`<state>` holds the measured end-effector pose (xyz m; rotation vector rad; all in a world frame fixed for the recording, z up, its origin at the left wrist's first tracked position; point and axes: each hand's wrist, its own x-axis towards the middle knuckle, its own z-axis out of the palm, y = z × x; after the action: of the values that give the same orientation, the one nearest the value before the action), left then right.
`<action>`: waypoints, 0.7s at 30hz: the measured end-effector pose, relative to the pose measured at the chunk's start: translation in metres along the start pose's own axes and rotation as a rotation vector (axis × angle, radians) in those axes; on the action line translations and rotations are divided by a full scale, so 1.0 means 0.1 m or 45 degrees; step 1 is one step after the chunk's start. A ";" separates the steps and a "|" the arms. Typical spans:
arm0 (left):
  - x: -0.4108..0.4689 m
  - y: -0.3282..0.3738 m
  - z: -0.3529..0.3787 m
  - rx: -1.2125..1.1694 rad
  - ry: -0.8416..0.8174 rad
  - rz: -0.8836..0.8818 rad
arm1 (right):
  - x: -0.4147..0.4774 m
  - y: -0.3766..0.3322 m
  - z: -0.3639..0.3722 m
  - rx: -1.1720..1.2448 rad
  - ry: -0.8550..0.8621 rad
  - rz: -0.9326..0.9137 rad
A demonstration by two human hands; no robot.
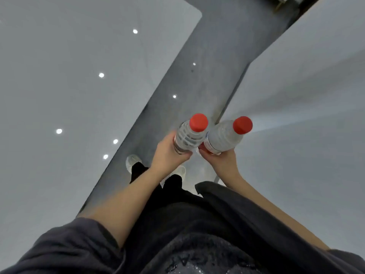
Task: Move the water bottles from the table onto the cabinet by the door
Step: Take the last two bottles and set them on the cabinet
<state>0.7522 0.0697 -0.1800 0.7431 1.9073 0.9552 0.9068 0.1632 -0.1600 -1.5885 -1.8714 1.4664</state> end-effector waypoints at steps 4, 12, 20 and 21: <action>0.07 0.35 0.41 0.072 -0.191 0.158 | -0.13 0.16 -0.48 0.054 0.213 0.067; 0.41 1.41 0.48 0.064 -0.398 0.437 | -0.13 -0.20 -1.01 0.297 0.632 0.004; 0.67 2.91 0.17 -0.065 -0.336 0.828 | -0.01 -1.45 -1.75 0.502 0.899 -0.282; 0.67 3.11 0.09 -0.079 -0.315 0.884 | -0.02 -1.60 -1.82 0.515 0.914 -0.325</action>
<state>0.7691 0.2897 0.0493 1.4618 1.4052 1.2543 0.9512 0.2726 0.0523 -1.3606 -1.2162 0.9085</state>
